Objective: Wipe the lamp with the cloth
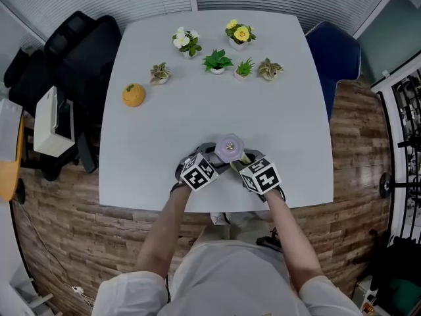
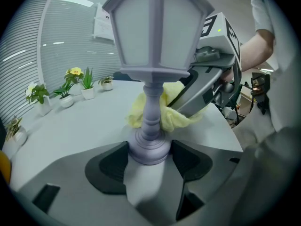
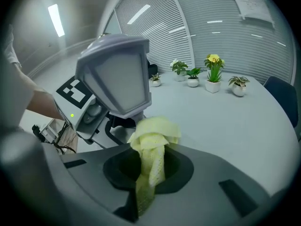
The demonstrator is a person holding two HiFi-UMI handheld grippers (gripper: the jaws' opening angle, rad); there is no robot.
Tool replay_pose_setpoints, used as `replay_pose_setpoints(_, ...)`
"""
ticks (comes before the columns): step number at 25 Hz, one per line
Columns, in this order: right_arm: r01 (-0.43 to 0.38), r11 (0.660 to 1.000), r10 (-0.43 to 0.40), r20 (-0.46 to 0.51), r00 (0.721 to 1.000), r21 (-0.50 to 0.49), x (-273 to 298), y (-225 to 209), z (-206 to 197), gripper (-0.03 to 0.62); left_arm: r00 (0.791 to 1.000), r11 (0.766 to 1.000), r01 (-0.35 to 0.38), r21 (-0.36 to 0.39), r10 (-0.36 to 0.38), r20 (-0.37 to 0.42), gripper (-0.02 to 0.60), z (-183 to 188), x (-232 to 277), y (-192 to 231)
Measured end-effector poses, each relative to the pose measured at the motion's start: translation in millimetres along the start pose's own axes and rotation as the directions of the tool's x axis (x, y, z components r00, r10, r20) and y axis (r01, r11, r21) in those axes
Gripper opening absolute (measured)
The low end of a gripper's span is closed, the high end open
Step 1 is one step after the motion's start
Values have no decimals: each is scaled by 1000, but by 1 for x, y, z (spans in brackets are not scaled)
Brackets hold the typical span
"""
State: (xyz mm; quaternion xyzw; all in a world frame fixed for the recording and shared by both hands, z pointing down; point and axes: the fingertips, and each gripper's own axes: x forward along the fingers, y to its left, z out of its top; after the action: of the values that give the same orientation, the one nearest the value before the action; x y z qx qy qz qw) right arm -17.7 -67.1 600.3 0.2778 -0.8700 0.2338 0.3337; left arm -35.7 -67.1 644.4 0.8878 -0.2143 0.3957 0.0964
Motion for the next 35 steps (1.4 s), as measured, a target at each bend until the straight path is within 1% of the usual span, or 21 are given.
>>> replay_pose_setpoints(3, -47, 998, 47, 10, 999, 33, 3, -4, -5, 40, 1000, 1000, 5, 1, -5, 1, 304, 2, 1, -1)
replay_pose_setpoints(6, -116, 990, 113, 36, 993, 81, 4, -7, -3, 40, 1000, 1000, 4, 4, -4, 4, 304, 3, 1, 2)
replay_pose_setpoints(8, -148, 985, 145, 44, 989, 93, 3, -8, -1, 40, 1000, 1000, 5, 2, -5, 4, 304, 2, 1, 1)
replay_pose_setpoints(12, -198, 978, 193, 76, 978, 59, -5, -9, 12, 40, 1000, 1000, 10, -2, -10, 3, 304, 2, 1, 1)
replay_pose_setpoints(14, -244, 968, 236, 124, 964, 54, -13, -7, 22, 40, 1000, 1000, 10, -2, -10, 6, 304, 3, 1, 1)
replay_pose_setpoints(17, -310, 950, 295, 204, 933, 46, -26, -7, 39, 40, 1000, 1000, 2, 2, -2, 12, 304, 4, 0, 2)
replay_pose_setpoints(21, -357, 934, 352, 207, 913, -13, -27, -4, 41, 40, 1000, 1000, 0, -1, 0, 12, 305, 3, 1, 1)
replay_pose_setpoints(24, -378, 926, 374, 206, 904, -19, -23, -6, 43, 40, 1000, 1000, -1, 2, 1, 14, 305, 5, 0, 2)
replay_pose_setpoints(27, -373, 927, 372, 174, 911, -32, -16, -9, 42, 40, 1000, 1000, 2, -5, -2, 7, 305, 3, 1, 3)
replay_pose_setpoints(30, -360, 931, 365, 112, 924, -57, -5, -12, 35, 40, 1000, 1000, 5, -13, -5, 3, 305, 2, 1, 1)
replay_pose_setpoints(33, -329, 941, 332, 27, 943, -79, 9, -19, 24, 40, 1000, 1000, 6, -12, -6, 4, 305, 3, 2, 0)
replay_pose_setpoints(35, -305, 950, 305, -2, 952, -71, 18, -24, 20, 40, 1000, 1000, 4, -7, -4, 8, 305, 5, 1, 2)
